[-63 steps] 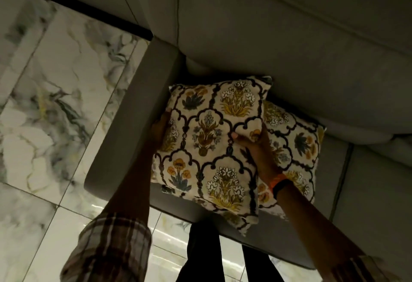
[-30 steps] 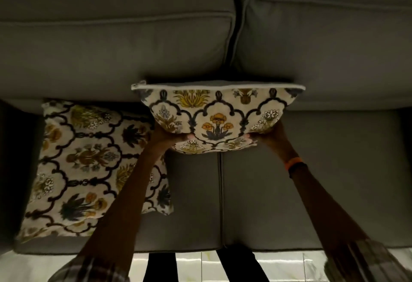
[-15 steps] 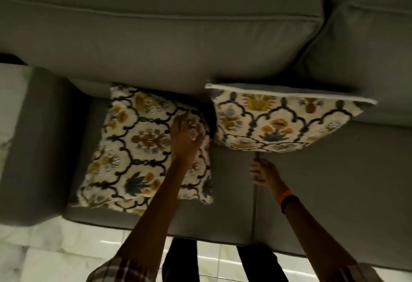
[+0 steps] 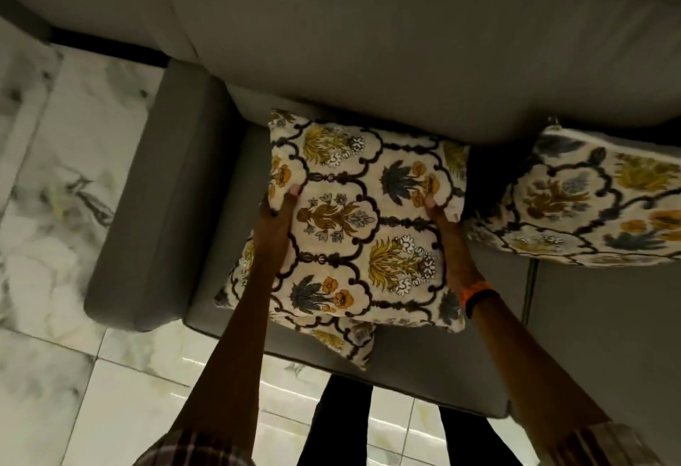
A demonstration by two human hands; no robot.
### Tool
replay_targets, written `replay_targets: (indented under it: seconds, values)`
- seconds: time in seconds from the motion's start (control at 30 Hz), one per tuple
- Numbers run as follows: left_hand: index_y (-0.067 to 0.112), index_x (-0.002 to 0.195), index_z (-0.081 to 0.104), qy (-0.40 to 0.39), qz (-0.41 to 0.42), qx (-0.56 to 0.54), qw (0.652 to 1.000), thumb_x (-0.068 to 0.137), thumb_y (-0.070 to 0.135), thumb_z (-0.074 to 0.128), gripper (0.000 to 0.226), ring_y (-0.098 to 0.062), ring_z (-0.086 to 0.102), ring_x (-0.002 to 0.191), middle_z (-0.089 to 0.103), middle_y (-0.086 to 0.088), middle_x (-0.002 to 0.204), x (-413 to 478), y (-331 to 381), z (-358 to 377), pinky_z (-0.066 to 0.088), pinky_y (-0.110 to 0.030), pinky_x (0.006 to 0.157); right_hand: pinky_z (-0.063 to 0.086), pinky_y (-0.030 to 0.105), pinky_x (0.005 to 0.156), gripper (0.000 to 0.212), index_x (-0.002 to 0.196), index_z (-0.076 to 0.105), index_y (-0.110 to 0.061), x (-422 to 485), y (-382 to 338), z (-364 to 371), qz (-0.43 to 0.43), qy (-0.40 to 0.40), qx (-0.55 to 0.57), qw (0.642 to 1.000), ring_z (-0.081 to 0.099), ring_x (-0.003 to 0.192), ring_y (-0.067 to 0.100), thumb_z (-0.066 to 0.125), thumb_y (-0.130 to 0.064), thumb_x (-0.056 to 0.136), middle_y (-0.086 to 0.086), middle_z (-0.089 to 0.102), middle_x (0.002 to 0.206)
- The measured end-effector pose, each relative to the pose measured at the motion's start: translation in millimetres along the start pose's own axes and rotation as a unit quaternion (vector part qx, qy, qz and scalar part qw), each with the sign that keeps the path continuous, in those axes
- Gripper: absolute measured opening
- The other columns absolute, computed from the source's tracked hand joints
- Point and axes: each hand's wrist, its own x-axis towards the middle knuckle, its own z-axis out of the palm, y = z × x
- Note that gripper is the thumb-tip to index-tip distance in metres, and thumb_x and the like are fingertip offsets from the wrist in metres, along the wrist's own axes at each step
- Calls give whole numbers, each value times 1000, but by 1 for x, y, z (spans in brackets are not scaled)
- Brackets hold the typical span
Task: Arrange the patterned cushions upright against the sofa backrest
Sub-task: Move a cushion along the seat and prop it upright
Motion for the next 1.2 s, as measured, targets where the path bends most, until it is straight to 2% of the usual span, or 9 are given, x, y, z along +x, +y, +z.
replay_targets:
  seconds: [0.17,0.23,0.37,0.47,0.57,0.8,0.93,1.1,1.2]
  values:
    - [31,128,57,40,14,-132,990,89,63,53,50,-9,70,105,69,3,121,-38,5,-20,57,-41,95,48,71,100,45,132,66,-32,-64,-35,33,-138,27,-18,990,61,126,47,77,-37,88,18,68,134]
    - [22,138,48,50,51,-129,989,101,47,43,45,-1,66,104,63,1,127,-58,13,-13,53,-37,100,58,54,98,43,124,70,-29,-90,-53,27,-187,35,-18,982,70,120,31,78,-24,82,3,76,125]
    - [31,154,7,54,178,-119,975,92,54,51,80,-16,31,141,17,-1,162,-101,47,24,33,-44,116,61,22,86,70,126,65,-14,-142,-100,-13,-252,-15,-155,955,74,107,3,94,-25,63,-20,78,109]
    - [27,156,-5,10,310,-49,950,88,60,57,98,-21,9,154,-3,-3,167,-141,58,77,19,-56,122,61,29,90,86,127,66,-17,-169,-137,-86,-272,-21,-269,924,72,110,3,96,-46,52,-13,76,117]
    - [9,154,1,-24,356,51,933,72,72,65,122,4,4,150,3,3,163,-196,52,141,15,-36,125,59,30,93,89,127,60,-32,-192,-177,-179,-285,-5,-375,882,69,110,1,86,-60,47,-17,70,117]
    - [20,146,19,-242,308,49,919,47,65,85,126,19,34,134,36,42,144,-299,13,392,35,-9,108,61,39,85,82,138,57,-34,-204,-214,-406,-263,14,-627,733,76,97,20,70,-71,66,-2,79,113]
    - [59,141,10,-330,209,58,919,48,38,98,129,8,48,129,49,17,140,-329,4,534,42,-22,109,57,45,89,63,124,64,-24,-188,-241,-524,-293,31,-662,689,72,100,27,85,-49,70,4,77,110]
    - [6,151,25,-355,164,104,914,47,60,88,133,-17,50,134,48,-7,148,-354,28,692,40,-17,104,44,54,96,69,122,65,-18,-153,-273,-666,-298,104,-692,650,66,109,38,93,-41,62,13,73,116]
    - [14,150,16,-361,172,74,914,56,31,93,123,-19,47,137,44,-11,152,-367,40,767,42,-17,105,34,61,107,88,132,56,-27,-128,-277,-745,-284,183,-669,662,52,126,46,95,-46,55,17,61,133]
